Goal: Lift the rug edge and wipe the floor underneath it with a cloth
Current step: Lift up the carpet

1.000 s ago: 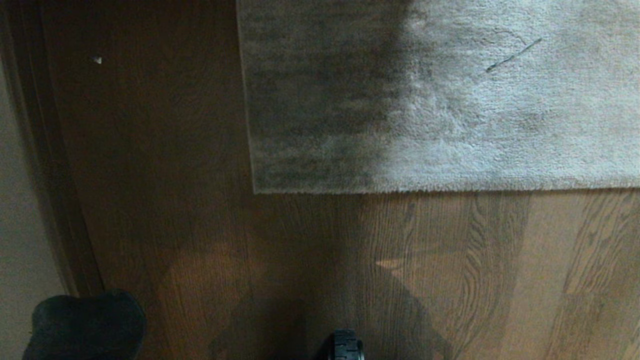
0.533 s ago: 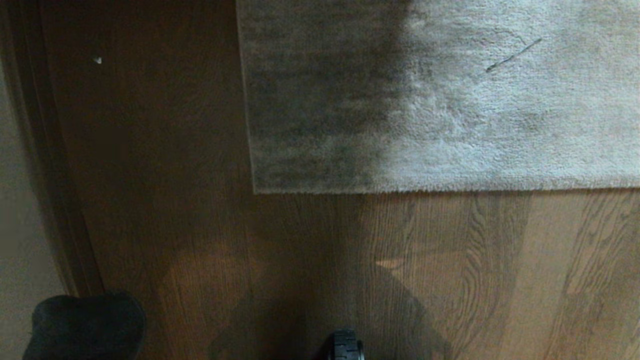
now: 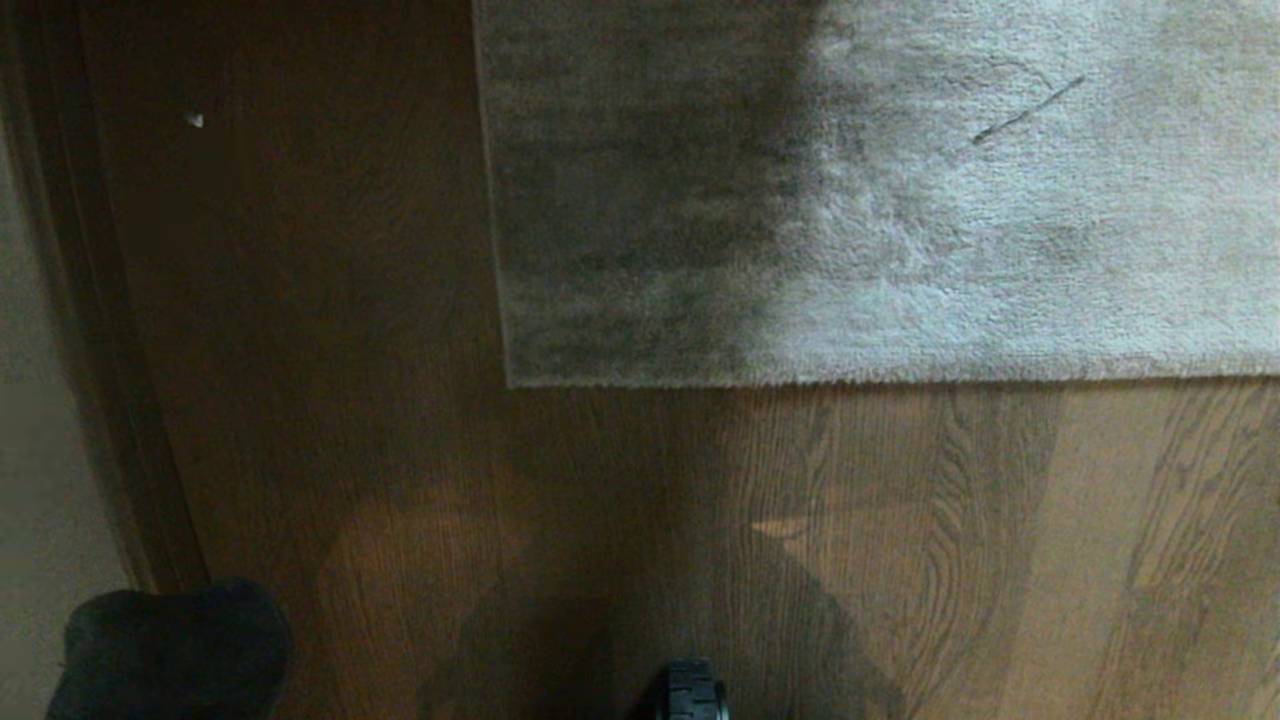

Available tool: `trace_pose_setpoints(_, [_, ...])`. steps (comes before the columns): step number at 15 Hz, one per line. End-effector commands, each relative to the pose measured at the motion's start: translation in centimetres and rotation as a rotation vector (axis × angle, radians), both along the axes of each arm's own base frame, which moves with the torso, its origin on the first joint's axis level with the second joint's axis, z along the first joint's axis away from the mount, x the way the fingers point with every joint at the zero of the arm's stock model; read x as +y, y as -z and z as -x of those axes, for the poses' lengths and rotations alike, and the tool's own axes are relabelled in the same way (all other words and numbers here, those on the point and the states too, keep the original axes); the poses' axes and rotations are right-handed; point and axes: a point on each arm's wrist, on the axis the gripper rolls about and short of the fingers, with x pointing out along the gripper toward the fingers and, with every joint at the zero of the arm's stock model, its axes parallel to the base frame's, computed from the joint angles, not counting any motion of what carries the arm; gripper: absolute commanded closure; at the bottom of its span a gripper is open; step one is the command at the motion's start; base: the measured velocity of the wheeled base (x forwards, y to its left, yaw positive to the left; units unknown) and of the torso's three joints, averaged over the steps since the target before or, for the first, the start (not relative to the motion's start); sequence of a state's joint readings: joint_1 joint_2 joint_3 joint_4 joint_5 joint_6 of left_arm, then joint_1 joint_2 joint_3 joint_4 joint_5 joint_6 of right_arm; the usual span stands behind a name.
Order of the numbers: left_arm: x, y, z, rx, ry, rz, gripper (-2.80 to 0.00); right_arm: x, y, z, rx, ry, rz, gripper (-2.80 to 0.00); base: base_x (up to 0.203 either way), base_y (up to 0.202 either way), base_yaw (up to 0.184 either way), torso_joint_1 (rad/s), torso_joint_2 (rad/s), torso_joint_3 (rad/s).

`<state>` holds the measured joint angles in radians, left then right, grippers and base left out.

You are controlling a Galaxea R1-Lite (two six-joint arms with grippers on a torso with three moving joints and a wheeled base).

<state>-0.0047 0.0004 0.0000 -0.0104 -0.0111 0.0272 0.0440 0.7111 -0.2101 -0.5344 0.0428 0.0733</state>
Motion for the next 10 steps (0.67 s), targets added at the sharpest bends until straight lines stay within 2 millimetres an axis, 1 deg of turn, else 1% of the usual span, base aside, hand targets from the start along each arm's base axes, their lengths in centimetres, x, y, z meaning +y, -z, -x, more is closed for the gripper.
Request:
trace_pose_setpoints(1, [0.0,0.0,0.0,-0.002,0.0,0.0,0.0,0.2,0.2,-3.4,0.062,-0.002,-0.012,0.0,0.0,0.0,0.0,0.0,0.0,0.0])
trace_pose_setpoints(4, [0.0,0.0,0.0,-0.001,0.0,0.0,0.0,0.2,0.3,-5.3,0.069,-0.003,-0.024,0.0,0.0,0.0,0.0,0.0,0.0,0.0])
trace_pose_setpoints(9, [0.0,0.0,0.0,-0.001,0.0,0.0,0.0,0.3,1.0,-6.4,0.124,-0.013,-0.041,0.0,0.0,0.0,0.0,0.0,0.0,0.0])
trace_pose_setpoints(10, [0.0,0.0,0.0,-0.001,0.0,0.0,0.0,0.3,1.2,-6.6,0.138,-0.022,-0.042,-2.8,0.0,0.0,0.0,0.0,0.0,0.0])
